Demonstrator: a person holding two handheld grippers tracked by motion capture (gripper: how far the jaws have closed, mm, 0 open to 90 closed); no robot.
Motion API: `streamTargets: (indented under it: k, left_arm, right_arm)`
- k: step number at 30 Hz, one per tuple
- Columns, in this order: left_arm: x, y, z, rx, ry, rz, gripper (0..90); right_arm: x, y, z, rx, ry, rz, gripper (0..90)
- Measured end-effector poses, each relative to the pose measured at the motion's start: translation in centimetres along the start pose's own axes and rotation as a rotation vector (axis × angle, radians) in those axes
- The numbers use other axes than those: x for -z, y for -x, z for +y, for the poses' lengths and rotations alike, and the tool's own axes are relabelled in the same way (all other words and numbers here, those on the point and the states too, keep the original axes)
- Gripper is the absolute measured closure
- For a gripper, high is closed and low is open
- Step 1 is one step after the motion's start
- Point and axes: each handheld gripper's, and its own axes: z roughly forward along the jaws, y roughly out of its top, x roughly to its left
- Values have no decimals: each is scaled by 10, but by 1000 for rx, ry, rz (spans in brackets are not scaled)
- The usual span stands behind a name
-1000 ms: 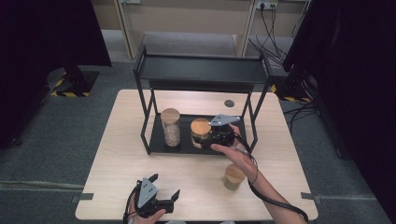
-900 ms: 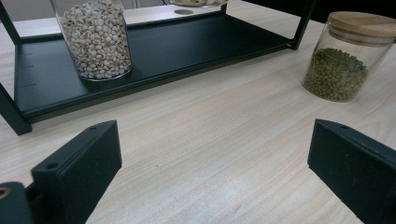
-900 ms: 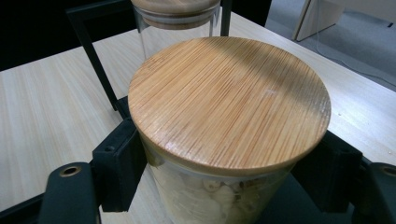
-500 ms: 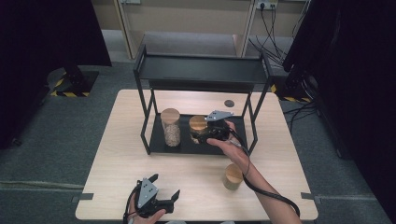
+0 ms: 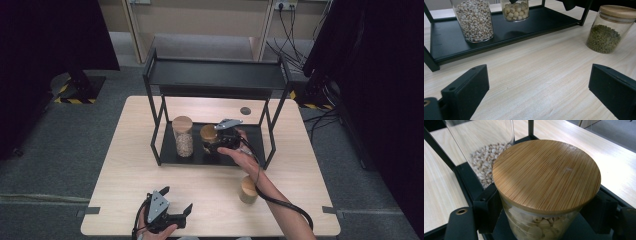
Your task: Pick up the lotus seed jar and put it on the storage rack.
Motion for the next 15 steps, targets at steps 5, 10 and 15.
streamTargets:
  k: [5, 10, 15]
  left_arm:
    - [0, 0, 0, -2, -1, -1, 25]
    - [0, 0, 0, -2, -2, -3, 25]
    - [0, 0, 0, -2, -3, -4, 25]
  right_arm:
    - [-8, 4, -1, -16, -7, 5, 253]
    - [-13, 5, -2, -20, -16, 1, 253]
    - [-16, 6, -2, -22, -22, 1, 253]
